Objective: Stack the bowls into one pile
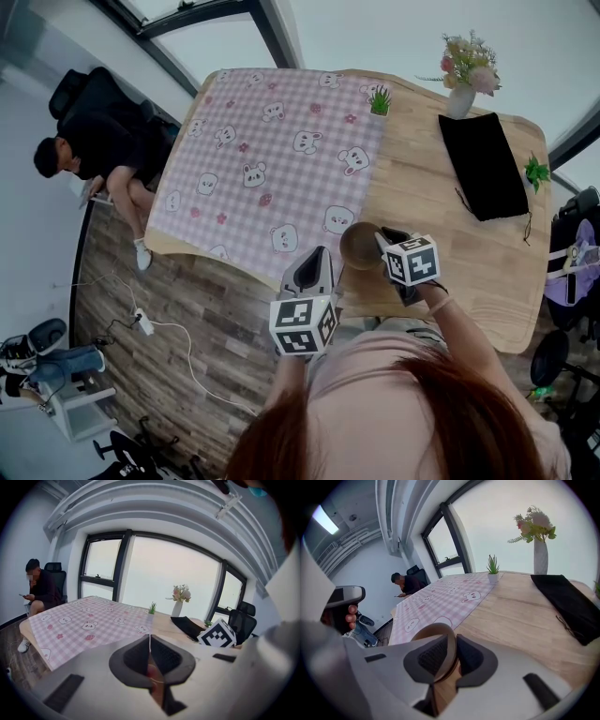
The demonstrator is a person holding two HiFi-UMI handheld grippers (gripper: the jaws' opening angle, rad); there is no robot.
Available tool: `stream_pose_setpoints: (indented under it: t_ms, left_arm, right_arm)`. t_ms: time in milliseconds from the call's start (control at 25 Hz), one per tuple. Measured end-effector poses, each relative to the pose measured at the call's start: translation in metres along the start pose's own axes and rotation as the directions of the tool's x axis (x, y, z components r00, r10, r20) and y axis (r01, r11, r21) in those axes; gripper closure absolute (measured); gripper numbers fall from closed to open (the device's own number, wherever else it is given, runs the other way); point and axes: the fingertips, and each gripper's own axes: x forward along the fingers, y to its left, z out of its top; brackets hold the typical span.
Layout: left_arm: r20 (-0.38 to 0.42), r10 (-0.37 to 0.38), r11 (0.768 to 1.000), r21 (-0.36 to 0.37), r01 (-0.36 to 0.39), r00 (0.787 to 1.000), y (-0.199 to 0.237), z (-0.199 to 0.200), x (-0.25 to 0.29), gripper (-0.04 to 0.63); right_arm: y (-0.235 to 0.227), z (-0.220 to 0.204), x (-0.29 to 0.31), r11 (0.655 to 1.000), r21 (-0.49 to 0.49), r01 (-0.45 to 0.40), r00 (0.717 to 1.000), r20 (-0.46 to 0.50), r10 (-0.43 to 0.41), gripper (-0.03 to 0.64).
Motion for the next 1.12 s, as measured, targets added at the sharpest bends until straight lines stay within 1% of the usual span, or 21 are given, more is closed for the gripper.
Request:
stream_pose_setpoints:
  t_ms: [400,600,840,1120]
  left_arm:
    - [-0.008,0.002,1.0,0.007,-0.002,1.0,-0.015,-0.002,0.004,0.583]
    - [-0.004,0.013,1.0,0.006,-0.013,1.0,-0.025,-0.002,0.008,0.583]
    - [-0.002,0.024,1.0,0.011,-0.024,1.0,-0.041,-0.001,0.012,0.583]
    - [0.015,0.045,0.999,0.024,-0.046,0.999,-0.063,0.001,0.019,0.583]
  right_arm:
    - [-0.003,0.007,-0.018,0.999,-0.046,-0.001,0.999,0.049,0.003,0.563]
    - [-0.007,0.012,-0.034,0.996,-0.094,0.002,0.996,0.087,0.006,0.563]
    - [-0.012,0.014,-0.059,0.986,-0.166,0.003,0.993,0.119,0.017,0.591]
    - [-0.028,0.013,-0.085,0.974,-0.225,0.011,0.987,0.16,0.026,0.603]
